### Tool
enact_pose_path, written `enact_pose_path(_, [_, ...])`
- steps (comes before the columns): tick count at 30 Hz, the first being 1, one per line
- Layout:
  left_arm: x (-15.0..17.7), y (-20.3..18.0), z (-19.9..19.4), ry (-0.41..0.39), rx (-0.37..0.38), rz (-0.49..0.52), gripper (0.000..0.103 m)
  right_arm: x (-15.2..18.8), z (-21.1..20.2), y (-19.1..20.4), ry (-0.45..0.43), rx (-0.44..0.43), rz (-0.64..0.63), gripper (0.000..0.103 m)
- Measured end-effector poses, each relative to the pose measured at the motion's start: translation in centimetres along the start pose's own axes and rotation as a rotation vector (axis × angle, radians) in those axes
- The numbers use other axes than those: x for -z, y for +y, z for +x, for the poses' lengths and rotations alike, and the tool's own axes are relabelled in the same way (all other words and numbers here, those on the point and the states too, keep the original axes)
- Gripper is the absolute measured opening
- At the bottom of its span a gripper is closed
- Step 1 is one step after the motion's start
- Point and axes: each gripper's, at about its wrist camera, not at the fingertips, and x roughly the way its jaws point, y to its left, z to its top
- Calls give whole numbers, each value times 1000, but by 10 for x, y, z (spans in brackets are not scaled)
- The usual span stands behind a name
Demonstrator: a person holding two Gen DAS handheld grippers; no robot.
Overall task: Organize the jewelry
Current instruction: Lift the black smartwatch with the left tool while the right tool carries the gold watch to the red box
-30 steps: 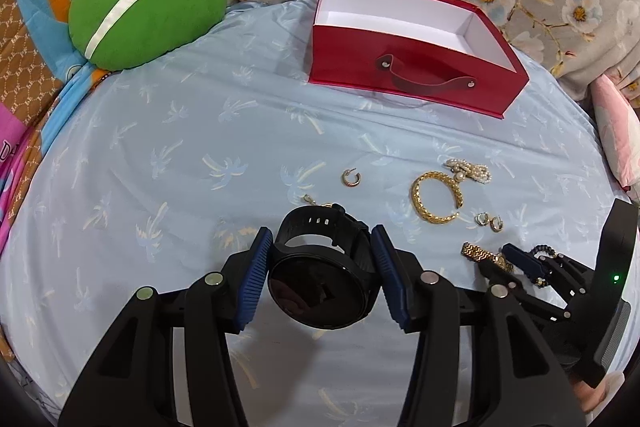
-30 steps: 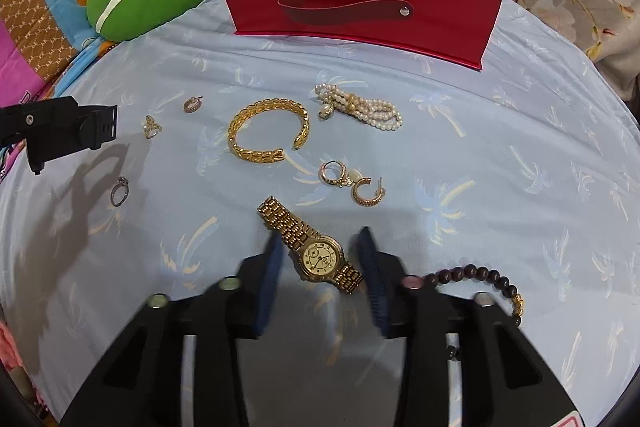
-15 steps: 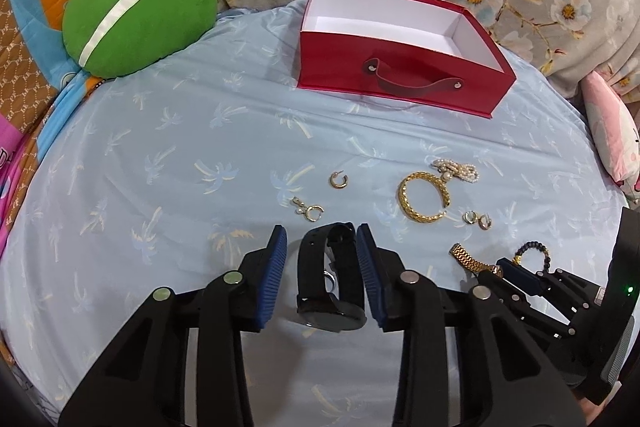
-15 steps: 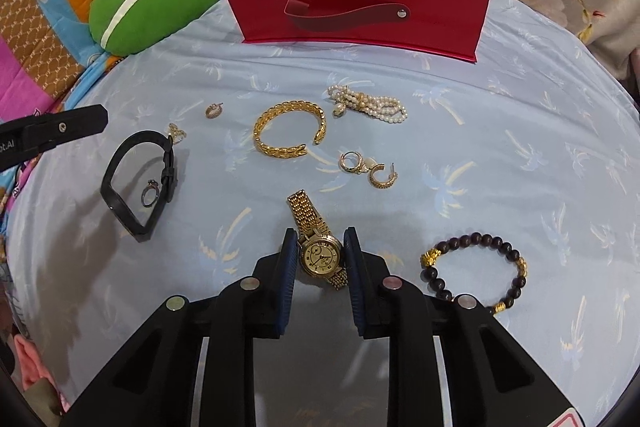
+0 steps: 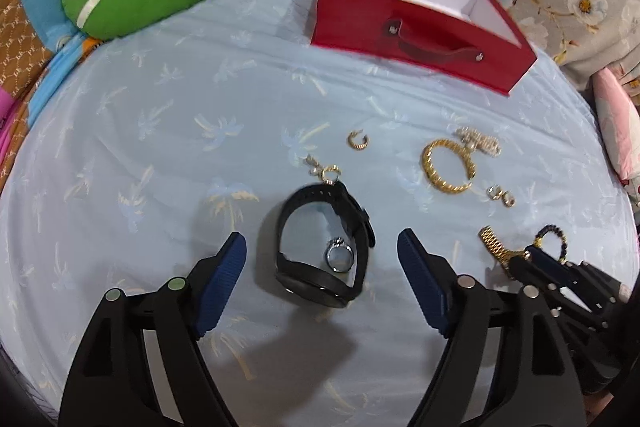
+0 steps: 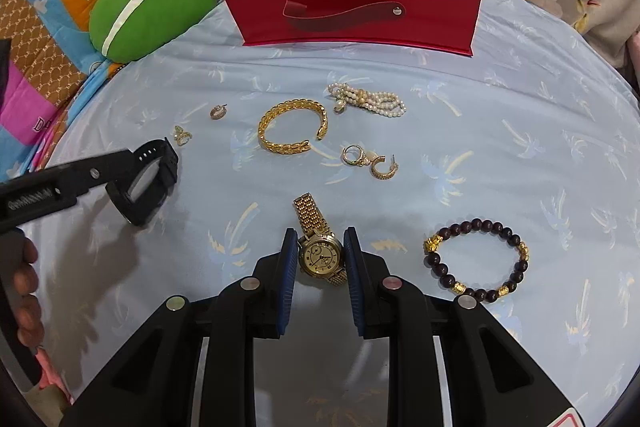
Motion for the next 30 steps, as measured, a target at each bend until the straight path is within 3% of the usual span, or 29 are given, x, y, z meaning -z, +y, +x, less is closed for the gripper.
enact_pose_path(8, [9,-10,28,46,-4,44,74,0,2,-1,9,-4,9,22])
enact_pose_path(10, [10,-10,31,51,-13,50,56,1,2,-1,9,-4,12,22])
enact_pose_path(12, [10,-7,31,53,-6,46,47,1,2,-1,9,-5,15,22])
enact_pose_path(16, [9,1,27,49,27,12,42,1,2,1,5,-6,15,22])
enact_pose_path(19, [9,3,19,31,45,8,21,0,0,1,-1,-7,15,22])
enact_pose_path(30, [-6,-1,-24,-57,114,20,20,-11,-22,10,-61,-26,2,22])
